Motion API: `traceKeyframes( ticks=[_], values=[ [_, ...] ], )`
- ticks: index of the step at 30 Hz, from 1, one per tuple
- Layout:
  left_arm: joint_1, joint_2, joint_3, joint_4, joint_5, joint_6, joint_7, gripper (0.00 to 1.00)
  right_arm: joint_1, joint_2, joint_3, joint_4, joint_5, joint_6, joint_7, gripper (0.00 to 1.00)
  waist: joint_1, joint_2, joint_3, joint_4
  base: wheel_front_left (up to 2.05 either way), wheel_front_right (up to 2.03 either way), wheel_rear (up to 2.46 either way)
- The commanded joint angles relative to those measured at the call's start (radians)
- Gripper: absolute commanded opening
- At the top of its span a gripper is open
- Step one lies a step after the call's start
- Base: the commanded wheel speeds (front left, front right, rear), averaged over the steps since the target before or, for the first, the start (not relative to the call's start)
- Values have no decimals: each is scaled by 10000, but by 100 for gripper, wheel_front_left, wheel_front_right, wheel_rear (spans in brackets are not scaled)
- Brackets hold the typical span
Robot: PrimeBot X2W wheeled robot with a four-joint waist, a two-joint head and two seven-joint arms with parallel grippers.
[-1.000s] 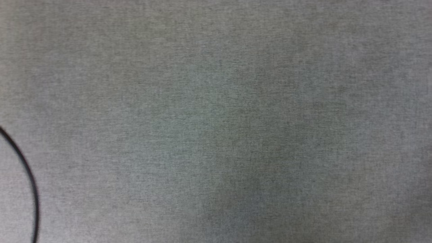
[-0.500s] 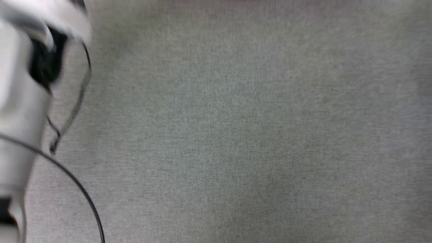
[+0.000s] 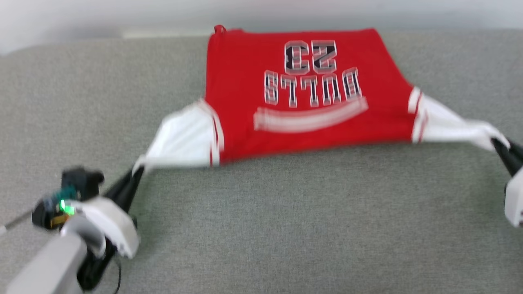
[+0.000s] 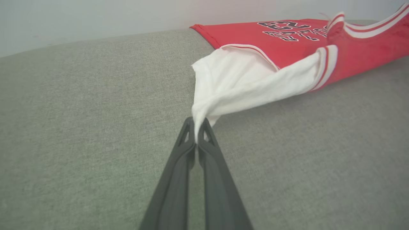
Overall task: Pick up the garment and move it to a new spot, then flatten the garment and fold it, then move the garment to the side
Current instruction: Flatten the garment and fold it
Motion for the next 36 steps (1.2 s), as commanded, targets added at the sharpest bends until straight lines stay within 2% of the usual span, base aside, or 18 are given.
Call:
traceKeyframes(
  ticks=[1,9,13,19,23,25,28,29,30,33,36],
  values=[
    [408,132,-87,-39,49,126,25,0,425,-101,-21,85,94,-21,-76,0,2,0,-426,-73,0,0,0],
    [2453,361,-184,-868,-443,703,51,0,1948,-218,-216,-163,542,-21,-478,0,2,0,-1358,-271,0,0,0],
    [3461,565,-90,-1529,-814,1006,45,0,2875,-243,-241,-675,1017,-19,-158,0,2,0,-1764,-383,0,0,0],
    [4942,1043,27,-2700,-1316,1538,165,0,4471,-623,-497,-1448,1785,-19,632,0,2,0,-2001,-434,0,0,0],
    [5650,1348,-72,-3331,-1482,1735,372,0,5295,-845,-755,-1898,1808,-19,902,0,2,0,-2047,-383,0,0,0],
    [5724,1593,-286,-3590,-1104,1769,445,0,5552,-730,-900,-2065,1727,-19,1020,0,2,0,-2064,-365,0,0,0],
    [5573,1538,-509,-3933,-825,1817,569,0,5781,-504,-1192,-2269,1825,-19,1390,0,2,0,-2017,-301,0,0,0],
    [5467,1503,-536,-4060,-800,1809,602,0,5771,-486,-1304,-2374,1779,-19,1457,32,2,0,-1981,-274,0,0,0],
    [5395,1509,-570,-4176,-762,1788,666,0,5784,-402,-1330,-2480,1872,-18,1638,100,2,0,-1933,-250,0,0,0],
    [5192,1509,-630,-4656,-683,1727,823,0,5633,-383,-1563,-2889,2034,-16,2047,100,2,0,-1789,-135,0,0,0],
    [5169,1421,-484,-5251,-1177,1698,1061,0,5479,-543,-1946,-3343,1994,-15,2654,100,2,0,-1551,94,0,0,0]
  ],
)
